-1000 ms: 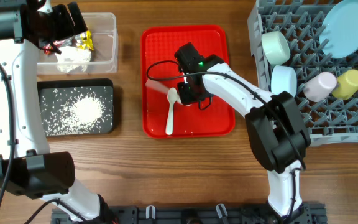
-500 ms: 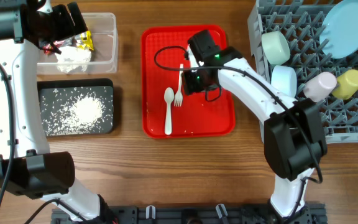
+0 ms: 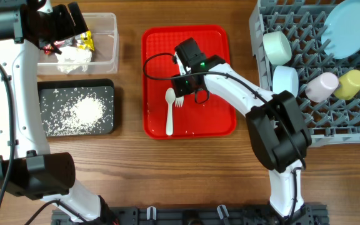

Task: Sort waste into correct bins and load items into the dishwasher rack
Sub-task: 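Move the right gripper to the white fork and grasp it, then carry the white fork into the rack and release it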

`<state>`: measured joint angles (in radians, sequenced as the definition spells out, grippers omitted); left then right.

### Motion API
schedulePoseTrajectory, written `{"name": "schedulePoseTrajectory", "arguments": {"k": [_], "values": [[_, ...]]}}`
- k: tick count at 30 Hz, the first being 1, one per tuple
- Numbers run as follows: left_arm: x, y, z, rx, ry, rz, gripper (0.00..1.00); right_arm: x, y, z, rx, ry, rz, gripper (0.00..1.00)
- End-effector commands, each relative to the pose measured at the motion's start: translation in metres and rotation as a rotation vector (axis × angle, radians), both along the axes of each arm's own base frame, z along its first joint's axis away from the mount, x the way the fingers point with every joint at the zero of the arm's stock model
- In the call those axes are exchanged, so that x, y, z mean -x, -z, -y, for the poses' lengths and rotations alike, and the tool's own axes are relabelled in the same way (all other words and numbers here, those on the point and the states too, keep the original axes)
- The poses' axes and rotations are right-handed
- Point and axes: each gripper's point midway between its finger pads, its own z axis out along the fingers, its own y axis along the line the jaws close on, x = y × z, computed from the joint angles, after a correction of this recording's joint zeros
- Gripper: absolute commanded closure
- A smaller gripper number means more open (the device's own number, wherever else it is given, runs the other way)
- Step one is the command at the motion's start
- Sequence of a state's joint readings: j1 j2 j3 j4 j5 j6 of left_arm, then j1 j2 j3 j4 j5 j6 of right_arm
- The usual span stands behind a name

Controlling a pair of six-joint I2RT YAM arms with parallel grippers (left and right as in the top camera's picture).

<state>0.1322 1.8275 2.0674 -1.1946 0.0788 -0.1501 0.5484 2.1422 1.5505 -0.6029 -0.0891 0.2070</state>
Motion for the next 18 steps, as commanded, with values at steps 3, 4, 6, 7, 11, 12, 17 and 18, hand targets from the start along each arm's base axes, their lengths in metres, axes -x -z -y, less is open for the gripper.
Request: {"name": "schedulePoseTrajectory", "arguments": {"k": [3, 4, 6, 7, 11, 12, 17, 18], "values": [[-0.001, 0.006, -0.003, -0.009, 0.006, -0.013, 0.0, -0.008, 0.036, 0.016, 0.107, 0.04, 0.011, 0.57], [-0.001, 0.006, -0.003, -0.009, 0.006, -0.013, 0.0, -0.008, 0.04, 0.018, 0.12, 0.043, 0.01, 0.57], [-0.001, 0.006, -0.003, -0.009, 0.006, -0.013, 0.0, -0.007, 0.051, 0.022, 0.147, 0.045, 0.002, 0.59], [0.0, 0.006, -0.003, -0.009, 0.006, -0.014, 0.0, -0.005, 0.056, 0.022, 0.158, 0.041, -0.007, 0.59], [-0.001, 0.006, -0.003, -0.009, 0.006, -0.013, 0.0, 0.008, 0.065, 0.036, 0.259, 0.045, -0.037, 0.59], [-0.001, 0.006, -0.003, -0.009, 0.006, -0.013, 0.0, 0.019, 0.067, 0.048, 0.313, 0.075, -0.078, 0.6], [-0.001, 0.006, -0.003, -0.009, 0.006, -0.013, 0.0, 0.048, 0.068, 0.079, 0.391, 0.179, -0.222, 0.87], [-0.001, 0.006, -0.003, -0.009, 0.006, -0.013, 0.0, 0.051, 0.068, 0.08, 0.391, 0.179, -0.237, 0.93]]}}
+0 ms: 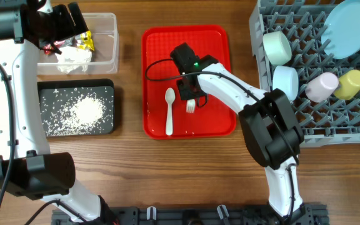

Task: Sort waste into correct bins and load items into the dishwasher rack
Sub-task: 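Carry the white fork into the rack and release it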

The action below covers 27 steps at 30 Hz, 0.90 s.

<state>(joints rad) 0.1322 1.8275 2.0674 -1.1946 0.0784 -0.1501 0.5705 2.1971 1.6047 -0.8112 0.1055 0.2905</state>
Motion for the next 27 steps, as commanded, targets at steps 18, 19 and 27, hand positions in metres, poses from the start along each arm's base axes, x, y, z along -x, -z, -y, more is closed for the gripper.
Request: {"name": "schedulePoseTrajectory", "arguments": {"k": [18, 19, 27], "values": [[-0.001, 0.006, -0.003, -0.008, 0.006, -0.013, 0.0, -0.006, -0.159, 0.103, -0.093, 0.241, 0.185, 0.96], [-0.001, 0.006, -0.003, -0.008, 0.006, -0.014, 0.0, -0.004, -0.178, 0.116, -0.107, 0.268, 0.221, 0.96], [-0.001, 0.006, -0.003, -0.008, 0.006, -0.013, 0.0, 0.052, -0.254, 0.289, -0.162, 0.944, 0.344, 0.96]]}}
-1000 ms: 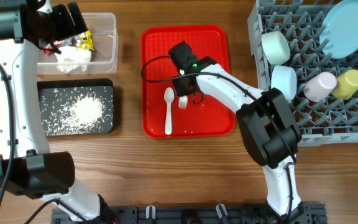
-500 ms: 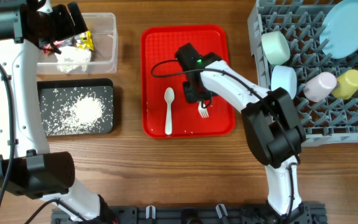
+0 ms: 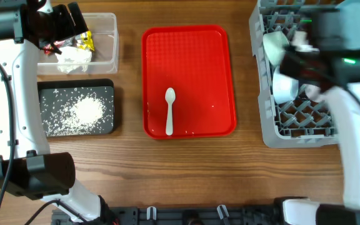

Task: Sort waste into correct bins and load items into the dishwasher rack
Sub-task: 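Carry the white fork into the rack and release it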

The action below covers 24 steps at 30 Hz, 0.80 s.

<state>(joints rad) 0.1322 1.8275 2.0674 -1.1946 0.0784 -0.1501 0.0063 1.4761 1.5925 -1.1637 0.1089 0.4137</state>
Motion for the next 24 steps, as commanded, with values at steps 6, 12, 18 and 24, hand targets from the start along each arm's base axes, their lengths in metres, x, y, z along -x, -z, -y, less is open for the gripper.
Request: {"name": "schedulePoseTrajectory", "arguments": {"k": [6, 12, 18, 24], "values": [[-0.001, 0.006, -0.003, -0.008, 0.006, -0.014, 0.0, 0.09, 0.049, 0.119, -0.233, 1.034, -0.14, 0.86], [-0.001, 0.006, -0.003, -0.008, 0.006, -0.014, 0.0, 0.125, 0.099, 0.141, -0.268, 1.325, -0.195, 0.63], [-0.001, 0.006, -0.003, -0.008, 0.006, -0.013, 0.0, 0.1, 0.089, 0.148, -0.215, 1.031, -0.163, 0.0], [-0.001, 0.006, -0.003, -0.008, 0.006, -0.013, 0.0, 0.019, 0.013, 0.069, -0.32, 0.153, 0.073, 0.0]]}}
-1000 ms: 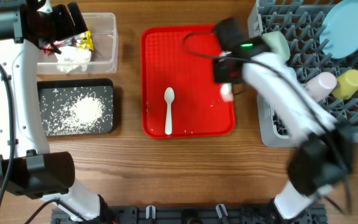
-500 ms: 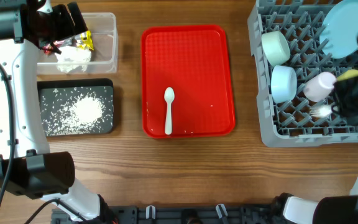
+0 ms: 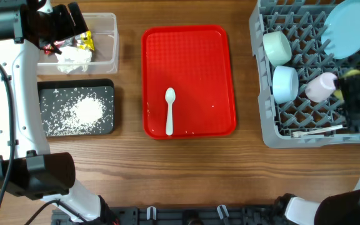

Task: Sort waste into correct bins and load items into the dishwasher rack
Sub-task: 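Carry the white fork into the rack and release it, then move the right gripper to the white spoon and grasp it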

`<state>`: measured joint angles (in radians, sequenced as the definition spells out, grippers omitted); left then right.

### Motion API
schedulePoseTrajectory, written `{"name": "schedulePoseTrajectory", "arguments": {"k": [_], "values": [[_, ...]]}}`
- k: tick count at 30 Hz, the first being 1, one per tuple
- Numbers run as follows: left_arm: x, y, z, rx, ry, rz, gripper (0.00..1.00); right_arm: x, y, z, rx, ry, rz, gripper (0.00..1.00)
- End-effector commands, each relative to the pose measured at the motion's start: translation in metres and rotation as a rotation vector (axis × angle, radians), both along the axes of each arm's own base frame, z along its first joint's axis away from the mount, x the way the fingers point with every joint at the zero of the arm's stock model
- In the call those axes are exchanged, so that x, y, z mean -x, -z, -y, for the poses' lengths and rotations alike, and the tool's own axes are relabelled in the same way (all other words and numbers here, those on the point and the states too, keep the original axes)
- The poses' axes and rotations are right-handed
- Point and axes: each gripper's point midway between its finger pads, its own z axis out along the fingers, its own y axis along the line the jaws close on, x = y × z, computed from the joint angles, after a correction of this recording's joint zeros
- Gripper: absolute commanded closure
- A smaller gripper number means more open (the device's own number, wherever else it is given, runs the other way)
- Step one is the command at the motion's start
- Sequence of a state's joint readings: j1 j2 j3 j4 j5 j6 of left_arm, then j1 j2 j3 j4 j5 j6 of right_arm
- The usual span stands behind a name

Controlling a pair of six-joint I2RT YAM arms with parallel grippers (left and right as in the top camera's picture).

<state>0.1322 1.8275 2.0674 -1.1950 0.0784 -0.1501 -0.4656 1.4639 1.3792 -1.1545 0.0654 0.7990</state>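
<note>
A white spoon (image 3: pixel 169 111) lies alone on the red tray (image 3: pixel 189 44), bowl end away from me. A white fork (image 3: pixel 317 131) rests along the front row of the grey dishwasher rack (image 3: pixel 264 134). My right gripper (image 3: pixel 357 94) hovers over the rack's right side, above the fork and apart from it, holding nothing; its fingers are mostly a dark blur. My left gripper (image 3: pixel 74 19) hangs over the clear bin (image 3: pixel 108 44) at the top left, and its jaws are not readable.
The rack holds a cream bowl (image 3: pixel 277 47), a pale blue bowl (image 3: pixel 284 83), a pink cup (image 3: pixel 320 86), a yellow cup (image 3: pixel 354 74) and a blue plate (image 3: pixel 349 25). The clear bin contains wrappers and tissue. A black tray (image 3: pixel 52 94) bears scattered rice.
My right arm was a blur over the rack's upper part; it now sits at the rack's right edge, and the white fork lies in the rack's front row. The left arm has not moved.
My right gripper was down on the red tray at the white fork beside the spoon. Then it had the fork shifted to the right on the tray. Then arm and fork were gone from the tray, over the rack. Now the fork lies in the rack.
</note>
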Motion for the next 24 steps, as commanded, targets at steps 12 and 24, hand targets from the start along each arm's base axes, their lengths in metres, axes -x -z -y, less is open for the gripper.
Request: {"name": "schedulePoseTrajectory", "arguments": {"k": [12, 24], "values": [[-0.001, 0.006, -0.003, -0.008, 0.006, -0.013, 0.0, -0.095, -0.023, -0.375, 0.118, -1.382, 0.334, 0.0], [-0.001, 0.006, -0.003, -0.008, 0.006, -0.013, 0.0, -0.085, 0.134, -0.455, -0.014, -1.322, 0.055, 0.0]]}}
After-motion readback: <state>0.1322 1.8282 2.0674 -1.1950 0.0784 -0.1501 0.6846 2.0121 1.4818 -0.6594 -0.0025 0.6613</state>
